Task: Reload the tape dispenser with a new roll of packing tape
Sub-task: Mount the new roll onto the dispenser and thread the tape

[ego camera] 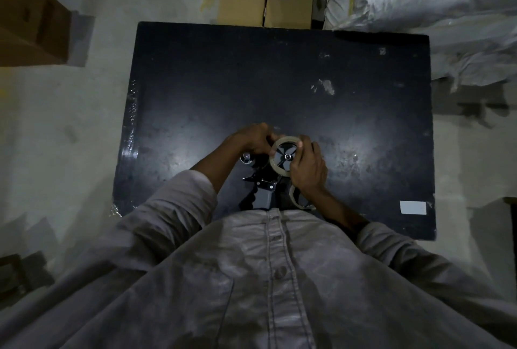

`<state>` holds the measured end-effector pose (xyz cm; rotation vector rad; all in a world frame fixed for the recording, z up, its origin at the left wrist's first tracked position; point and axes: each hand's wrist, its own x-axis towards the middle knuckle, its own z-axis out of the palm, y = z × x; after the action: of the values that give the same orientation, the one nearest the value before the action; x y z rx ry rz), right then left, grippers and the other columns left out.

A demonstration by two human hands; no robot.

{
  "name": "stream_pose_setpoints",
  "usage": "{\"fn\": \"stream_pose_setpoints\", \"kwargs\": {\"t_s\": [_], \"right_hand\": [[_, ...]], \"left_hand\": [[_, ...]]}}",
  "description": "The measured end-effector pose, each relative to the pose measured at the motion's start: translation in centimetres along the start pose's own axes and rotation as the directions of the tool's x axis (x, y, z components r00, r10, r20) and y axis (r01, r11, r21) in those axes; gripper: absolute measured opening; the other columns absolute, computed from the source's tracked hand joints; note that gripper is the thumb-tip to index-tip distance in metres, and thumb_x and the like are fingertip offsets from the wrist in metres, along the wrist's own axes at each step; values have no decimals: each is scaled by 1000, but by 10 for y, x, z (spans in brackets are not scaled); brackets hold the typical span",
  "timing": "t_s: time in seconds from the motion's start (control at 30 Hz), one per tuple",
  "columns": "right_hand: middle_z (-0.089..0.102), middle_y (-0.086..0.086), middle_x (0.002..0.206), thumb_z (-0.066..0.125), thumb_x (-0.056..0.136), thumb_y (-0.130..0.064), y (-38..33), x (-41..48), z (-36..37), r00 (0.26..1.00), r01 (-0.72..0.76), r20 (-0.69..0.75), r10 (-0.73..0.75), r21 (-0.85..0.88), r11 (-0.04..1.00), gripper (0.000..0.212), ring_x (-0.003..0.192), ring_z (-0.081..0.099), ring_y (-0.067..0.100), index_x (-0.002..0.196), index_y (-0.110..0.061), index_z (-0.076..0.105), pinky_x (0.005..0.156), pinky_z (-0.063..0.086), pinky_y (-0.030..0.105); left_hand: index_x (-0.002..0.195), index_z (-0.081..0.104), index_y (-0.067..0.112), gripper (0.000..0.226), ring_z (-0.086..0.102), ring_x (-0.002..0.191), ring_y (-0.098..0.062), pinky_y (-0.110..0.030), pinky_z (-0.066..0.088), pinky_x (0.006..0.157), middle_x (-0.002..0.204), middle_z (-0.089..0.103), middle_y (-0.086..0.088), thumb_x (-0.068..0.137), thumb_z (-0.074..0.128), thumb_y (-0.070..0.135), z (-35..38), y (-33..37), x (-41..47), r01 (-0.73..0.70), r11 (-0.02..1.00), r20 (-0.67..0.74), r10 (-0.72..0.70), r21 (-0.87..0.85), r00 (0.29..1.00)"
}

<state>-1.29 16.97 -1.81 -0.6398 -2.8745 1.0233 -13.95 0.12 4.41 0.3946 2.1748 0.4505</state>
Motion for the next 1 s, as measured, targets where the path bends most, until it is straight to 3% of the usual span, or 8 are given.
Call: {"fn": "stream_pose_setpoints", "kwargs": {"t_s": [0.13, 0.27, 0.4, 0.57, 0.7, 0.87, 1.0], "right_hand": [[61, 21, 127, 35, 118, -41, 0, 3, 3, 999, -2, 50, 2, -7, 1000, 45, 101, 68, 49, 140, -15, 64, 79, 56, 52], [63, 20, 128, 34, 119, -40, 3, 3, 4, 999, 3, 54, -3, -1, 1000, 45, 102, 68, 45, 138, -13, 65, 80, 54, 48], [66, 15, 122, 36, 119, -39, 8, 5, 7, 999, 29, 18, -29, -43, 999, 42, 106, 66, 38, 131, -15, 68, 85, 57, 51], [68, 11, 122, 31, 116, -43, 13, 7, 10, 1000, 25, -12, -26, -96, 995, 51, 114, 64, 36, 129, -16, 72, 94, 50, 50], [71, 8, 122, 28, 116, -44, 16, 6, 12, 1000, -1, -17, -1, -80, 997, 52, 115, 65, 33, 128, -19, 72, 97, 45, 49], [74, 5, 120, 27, 116, -42, 17, 7, 13, 1000, 11, -18, -13, -98, 995, 51, 113, 66, 31, 128, -20, 72, 97, 42, 47], [73, 7, 120, 27, 115, -41, 15, 7, 11, 1000, 22, -11, -23, -121, 992, 53, 113, 65, 32, 127, -17, 72, 96, 42, 47]], "left_hand": [[116, 82, 27, 29, 73, 111, -23, -46, 52, 103, 114, 81, -1, 93, 82, 45, 6, 0, 0, -6, 1000, -39, 7, 31, 999], [123, 81, 31, 31, 73, 111, -25, -44, 56, 100, 112, 81, -1, 94, 80, 43, 9, -4, 0, -71, 993, -68, 78, 91, 995], [126, 78, 40, 35, 70, 111, -21, -43, 50, 97, 113, 79, 5, 92, 81, 49, 3, -4, 2, -51, 986, -37, 57, 157, 998], [122, 79, 41, 34, 72, 106, -22, -40, 54, 89, 106, 79, 8, 89, 83, 51, -1, -2, 6, -37, 986, 29, 32, 165, 999], [119, 80, 42, 33, 70, 116, -25, -45, 52, 100, 116, 78, 8, 88, 84, 53, -6, 6, 8, -51, 973, 24, 47, 227, 999], [124, 80, 39, 40, 61, 137, -35, -55, 41, 115, 147, 70, 1, 87, 82, 57, -7, 14, 9, -59, 939, 27, 53, 338, 998], [124, 79, 40, 40, 53, 146, -36, -66, 28, 122, 149, 68, 1, 89, 82, 57, -8, 12, 10, -42, 943, 56, 25, 329, 998]]}}
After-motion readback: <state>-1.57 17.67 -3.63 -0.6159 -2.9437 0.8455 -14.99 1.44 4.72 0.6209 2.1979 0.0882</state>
